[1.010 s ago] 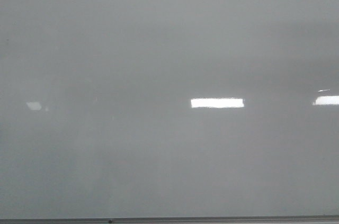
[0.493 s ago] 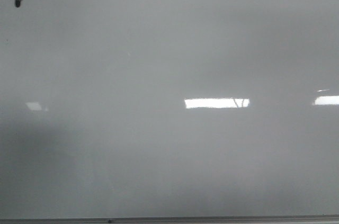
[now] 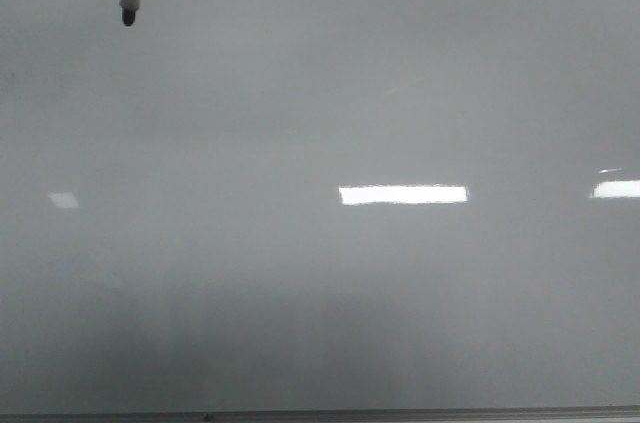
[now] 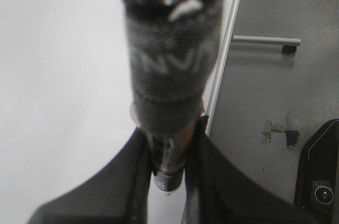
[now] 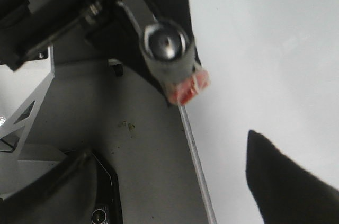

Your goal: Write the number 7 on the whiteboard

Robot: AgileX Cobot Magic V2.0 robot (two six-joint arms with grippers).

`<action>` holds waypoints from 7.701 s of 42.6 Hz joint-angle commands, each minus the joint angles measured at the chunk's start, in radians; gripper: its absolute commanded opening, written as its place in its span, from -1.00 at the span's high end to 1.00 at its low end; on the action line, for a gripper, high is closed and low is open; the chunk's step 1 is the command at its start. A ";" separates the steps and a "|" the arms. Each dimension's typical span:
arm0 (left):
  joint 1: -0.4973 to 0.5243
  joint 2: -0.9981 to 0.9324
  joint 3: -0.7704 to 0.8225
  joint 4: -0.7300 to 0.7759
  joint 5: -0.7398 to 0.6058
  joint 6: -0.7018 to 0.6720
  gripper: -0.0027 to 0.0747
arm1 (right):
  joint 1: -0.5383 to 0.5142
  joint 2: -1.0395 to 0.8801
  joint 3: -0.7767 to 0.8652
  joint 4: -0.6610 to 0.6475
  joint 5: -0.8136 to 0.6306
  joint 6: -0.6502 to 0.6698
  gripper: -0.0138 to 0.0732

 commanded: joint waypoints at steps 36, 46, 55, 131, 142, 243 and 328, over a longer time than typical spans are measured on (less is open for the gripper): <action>-0.009 -0.021 -0.035 0.000 -0.096 -0.003 0.98 | 0.049 0.188 -0.251 0.072 0.032 -0.029 0.09; -0.009 -0.021 -0.035 0.000 -0.091 -0.003 0.98 | 0.049 0.210 -0.260 0.075 0.056 -0.029 0.20; -0.006 -0.023 -0.035 0.001 -0.101 -0.005 0.98 | 0.048 0.210 -0.308 0.070 0.130 -0.029 0.82; 0.074 -0.858 0.636 -0.144 -0.453 -0.200 0.98 | -0.225 0.190 0.212 0.502 -0.725 -0.030 0.82; 0.074 -0.858 0.636 -0.144 -0.453 -0.200 0.98 | -0.140 0.342 0.080 0.502 -0.831 -0.030 0.82; 0.074 -0.858 0.636 -0.195 -0.460 -0.200 0.98 | -0.041 0.237 0.223 0.448 -0.553 -0.090 0.82; 0.072 -0.287 0.417 -0.456 -0.185 0.032 0.98 | 0.036 0.212 -0.017 0.449 -0.034 -0.212 -0.27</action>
